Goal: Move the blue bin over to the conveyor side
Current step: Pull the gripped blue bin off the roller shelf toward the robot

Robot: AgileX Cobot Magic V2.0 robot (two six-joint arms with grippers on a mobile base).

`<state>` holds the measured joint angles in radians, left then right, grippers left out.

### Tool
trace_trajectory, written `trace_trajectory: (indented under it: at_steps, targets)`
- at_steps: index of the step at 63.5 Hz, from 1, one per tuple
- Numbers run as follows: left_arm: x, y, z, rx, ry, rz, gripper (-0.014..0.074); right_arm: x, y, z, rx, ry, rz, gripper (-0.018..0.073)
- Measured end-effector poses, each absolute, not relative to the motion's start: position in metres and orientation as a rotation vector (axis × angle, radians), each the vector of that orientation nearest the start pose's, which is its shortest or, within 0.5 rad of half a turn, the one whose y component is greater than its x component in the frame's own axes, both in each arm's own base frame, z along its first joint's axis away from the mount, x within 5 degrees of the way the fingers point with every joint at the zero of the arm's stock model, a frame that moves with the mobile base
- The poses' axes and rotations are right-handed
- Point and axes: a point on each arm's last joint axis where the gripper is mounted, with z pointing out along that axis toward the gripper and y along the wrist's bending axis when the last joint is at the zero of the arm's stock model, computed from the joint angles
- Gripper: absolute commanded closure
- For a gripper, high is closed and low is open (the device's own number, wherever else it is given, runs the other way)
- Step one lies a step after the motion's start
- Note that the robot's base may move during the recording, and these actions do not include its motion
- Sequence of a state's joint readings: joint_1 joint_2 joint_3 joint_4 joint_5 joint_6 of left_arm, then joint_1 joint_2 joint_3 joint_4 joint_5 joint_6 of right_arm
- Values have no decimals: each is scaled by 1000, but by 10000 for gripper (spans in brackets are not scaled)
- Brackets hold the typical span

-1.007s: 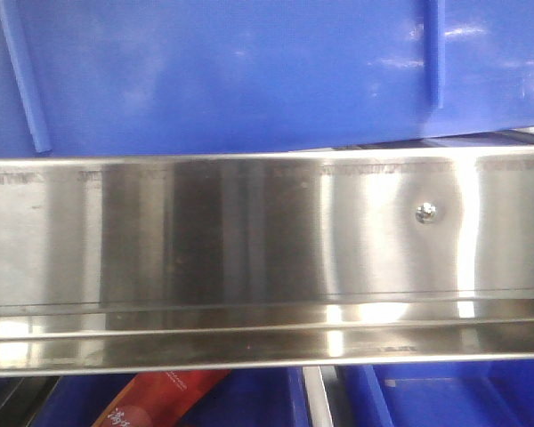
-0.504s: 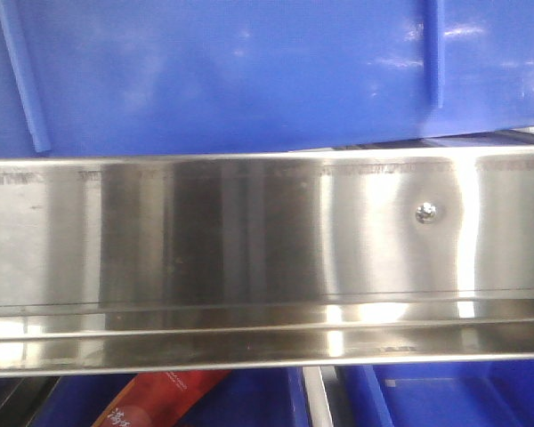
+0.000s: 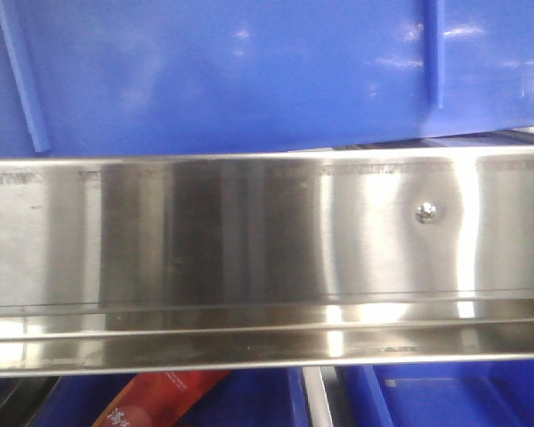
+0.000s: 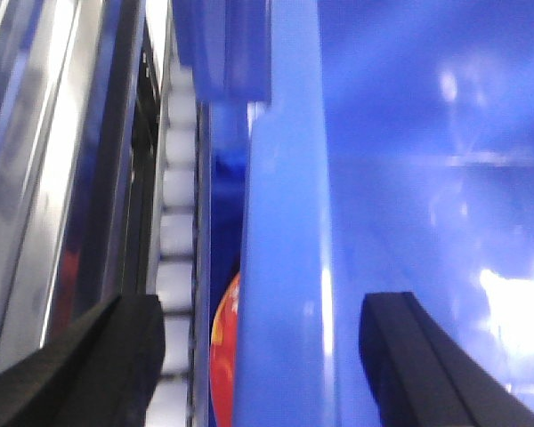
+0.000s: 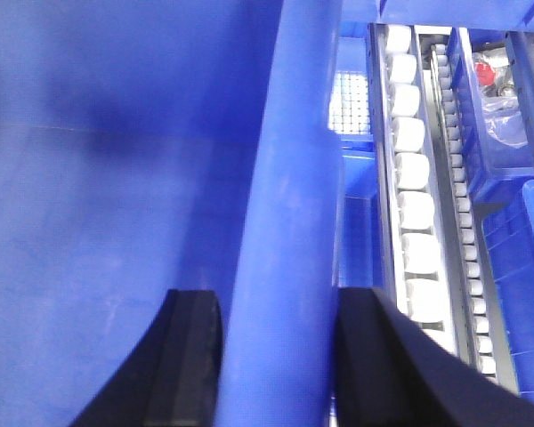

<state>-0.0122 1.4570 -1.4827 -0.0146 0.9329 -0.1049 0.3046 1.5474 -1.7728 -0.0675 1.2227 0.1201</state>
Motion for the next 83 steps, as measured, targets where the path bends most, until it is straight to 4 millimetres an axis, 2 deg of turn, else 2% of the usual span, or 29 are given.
trace_trajectory:
  at_steps: [19, 30, 58, 65, 72, 80, 83]
  targets:
    - [316, -5, 390, -117, 2393, -75, 227, 307, 90, 433, -230, 2469, 93, 636]
    - [323, -7, 381, -114, 2428, -104, 227, 307, 90, 433, -230, 2467, 93, 636]
    - [323, -8, 381, -112, 2427, -107, 240, 307, 90, 433, -230, 2467, 93, 636]
    - [323, -8, 382, -111, 2426, -112, 301, 307, 90, 433, -230, 2467, 93, 636]
    - [323, -8, 383, -112, 2422, -118, 439, 307, 91, 433, -230, 2465, 96, 636]
    - [323, -8, 382, -108, 2425, -113, 638, 307, 91, 433, -230, 2465, 96, 636]
    - [323, -8, 382, -106, 2427, -112, 611, 307, 91, 433, -230, 2465, 96, 636]
